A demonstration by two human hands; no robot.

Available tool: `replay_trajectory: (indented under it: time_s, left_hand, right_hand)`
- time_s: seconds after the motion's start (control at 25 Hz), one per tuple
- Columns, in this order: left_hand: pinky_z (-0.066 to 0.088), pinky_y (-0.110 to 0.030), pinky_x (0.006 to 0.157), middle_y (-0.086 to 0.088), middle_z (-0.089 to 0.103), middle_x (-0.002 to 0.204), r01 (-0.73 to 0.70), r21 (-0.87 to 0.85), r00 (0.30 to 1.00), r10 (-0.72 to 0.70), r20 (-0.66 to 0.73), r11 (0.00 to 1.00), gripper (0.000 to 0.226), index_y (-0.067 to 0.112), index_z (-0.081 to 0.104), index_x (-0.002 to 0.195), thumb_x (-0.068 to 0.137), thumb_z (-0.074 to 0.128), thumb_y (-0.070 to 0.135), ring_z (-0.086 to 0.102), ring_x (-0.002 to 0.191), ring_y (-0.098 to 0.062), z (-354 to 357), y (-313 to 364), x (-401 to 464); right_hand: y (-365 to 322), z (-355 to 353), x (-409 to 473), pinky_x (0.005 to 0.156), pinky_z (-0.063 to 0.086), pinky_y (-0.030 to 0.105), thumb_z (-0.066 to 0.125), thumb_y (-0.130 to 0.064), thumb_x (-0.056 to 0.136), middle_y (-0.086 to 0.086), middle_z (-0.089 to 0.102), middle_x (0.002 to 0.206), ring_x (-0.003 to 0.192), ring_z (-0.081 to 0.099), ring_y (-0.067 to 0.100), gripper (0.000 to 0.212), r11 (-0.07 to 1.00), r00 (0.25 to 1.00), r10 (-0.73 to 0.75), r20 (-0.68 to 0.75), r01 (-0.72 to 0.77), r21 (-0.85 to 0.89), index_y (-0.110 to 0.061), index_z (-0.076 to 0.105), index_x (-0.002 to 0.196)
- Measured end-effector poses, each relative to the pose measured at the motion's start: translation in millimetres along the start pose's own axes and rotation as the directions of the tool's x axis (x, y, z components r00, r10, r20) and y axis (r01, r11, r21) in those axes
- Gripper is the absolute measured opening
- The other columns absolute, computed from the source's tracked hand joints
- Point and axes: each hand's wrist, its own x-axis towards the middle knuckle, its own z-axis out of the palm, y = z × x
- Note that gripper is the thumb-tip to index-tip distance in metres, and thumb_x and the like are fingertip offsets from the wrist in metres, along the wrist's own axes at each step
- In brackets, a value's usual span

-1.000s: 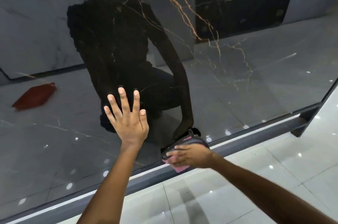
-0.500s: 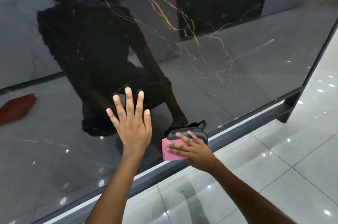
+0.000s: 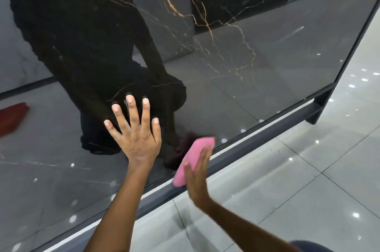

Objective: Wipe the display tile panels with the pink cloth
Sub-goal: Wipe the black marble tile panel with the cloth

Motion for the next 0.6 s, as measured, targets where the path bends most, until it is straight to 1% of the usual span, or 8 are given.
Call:
replay_trajectory:
  time_s: [0.04, 0.08, 0.12, 0.2, 0.32, 0.4, 0.52, 0.6]
  left_hand:
    - [-0.008, -0.052, 0.117, 0.002, -0.016, 0.163, -0.008, -0.01, 1.0, 0.008, 0.0, 1.0, 0.064, 0.024, 0.0, 0.157, 0.103, 0.032, 0.037, -0.018, 0.149, -0.024, -0.9, 0.0, -1.1]
    - [-0.008, -0.052, 0.117, 0.001, -0.016, 0.163, -0.031, -0.016, 0.999, 0.031, -0.004, 0.999, 0.063, 0.024, 0.0, 0.157, 0.104, 0.031, 0.037, -0.019, 0.149, -0.025, 0.1, -0.2, -1.9]
    - [-0.009, -0.052, 0.117, 0.0, -0.016, 0.163, -0.048, -0.005, 0.999, 0.048, -0.006, 0.999, 0.063, 0.023, 0.0, 0.157, 0.104, 0.03, 0.037, -0.019, 0.149, -0.025, 0.9, -0.9, -1.8]
    - [-0.01, -0.051, 0.117, -0.001, -0.017, 0.163, -0.05, 0.023, 0.998, 0.051, -0.023, 0.998, 0.063, 0.022, -0.001, 0.157, 0.104, 0.028, 0.037, -0.019, 0.149, -0.027, 1.3, -0.7, 0.2]
    - [-0.01, -0.051, 0.118, -0.001, -0.017, 0.163, -0.047, 0.049, 0.997, 0.05, -0.063, 0.998, 0.063, 0.023, -0.004, 0.157, 0.103, 0.026, 0.039, -0.018, 0.149, -0.027, 8.1, 4.2, 0.1]
    - [-0.009, -0.05, 0.118, 0.0, -0.017, 0.163, -0.032, 0.047, 0.997, 0.035, -0.071, 0.998, 0.064, 0.024, -0.005, 0.156, 0.103, 0.025, 0.04, -0.018, 0.149, -0.026, 10.8, 5.4, -1.2]
    - [-0.009, -0.05, 0.118, 0.001, -0.017, 0.163, -0.029, 0.037, 0.998, 0.031, -0.062, 0.999, 0.064, 0.025, -0.004, 0.156, 0.103, 0.027, 0.039, -0.018, 0.149, -0.025, 9.1, 4.8, -4.8]
    - [-0.009, -0.05, 0.118, 0.001, -0.018, 0.163, -0.032, 0.036, 0.998, 0.034, -0.057, 0.999, 0.064, 0.024, -0.004, 0.157, 0.103, 0.028, 0.038, -0.018, 0.149, -0.025, 10.2, 4.0, -8.1]
  right_hand:
    - [5.6, 12.3, -14.9, 0.12, 0.007, 0.022, 0.048, -0.024, 0.101, -0.018, -0.024, 0.157, 0.143, -0.007, -0.009, 0.073, 0.999, 0.999, -0.034, 0.002, 0.034, 0.037, -0.031, -0.007, 0.147]
    - [3.8, 4.2, 4.9, 0.118, 0.004, 0.018, 0.047, -0.017, 0.101, -0.012, -0.024, 0.157, 0.144, -0.008, -0.006, 0.072, 0.995, 0.993, -0.068, -0.101, 0.059, -0.085, -0.03, -0.007, 0.147]
    - [0.1, -22.2, 49.3, 0.117, 0.002, 0.015, 0.045, -0.015, 0.101, -0.003, -0.019, 0.159, 0.145, -0.006, 0.001, 0.069, 0.969, 0.978, 0.009, -0.209, -0.061, -0.241, -0.023, -0.005, 0.149]
    - [11.0, -72.1, 117.8, 0.118, 0.002, 0.021, 0.041, -0.021, 0.101, 0.011, -0.005, 0.162, 0.148, 0.003, 0.014, 0.066, 0.973, 0.933, 0.214, -0.291, -0.229, -0.017, -0.008, 0.003, 0.153]
    - [49.3, -130.7, 189.7, 0.12, 0.02, 0.038, 0.049, -0.041, 0.083, 0.011, 0.02, 0.159, 0.143, 0.029, 0.025, 0.084, 0.902, 0.797, 0.43, -0.424, -0.392, 0.18, -0.011, 0.016, 0.154]
    - [27.6, -103.2, 154.2, 0.117, 0.014, 0.024, 0.05, -0.028, 0.094, 0.01, 0.012, 0.161, 0.145, 0.023, 0.024, 0.075, 0.891, 0.825, 0.449, -0.343, -0.382, 0.246, -0.011, 0.009, 0.155]
    - [-23.8, -33.0, 65.7, 0.116, 0.001, 0.019, 0.046, -0.023, 0.102, -0.003, -0.02, 0.158, 0.149, -0.007, 0.018, 0.071, 0.989, 0.989, 0.118, -0.095, -0.108, 0.096, -0.024, -0.006, 0.15]
    - [-27.4, -45.8, 81.3, 0.12, 0.0, 0.028, 0.047, -0.025, 0.099, -0.001, -0.017, 0.158, 0.149, -0.011, 0.02, 0.069, 0.975, 0.976, -0.218, -0.017, 0.217, -0.042, -0.022, 0.002, 0.152]
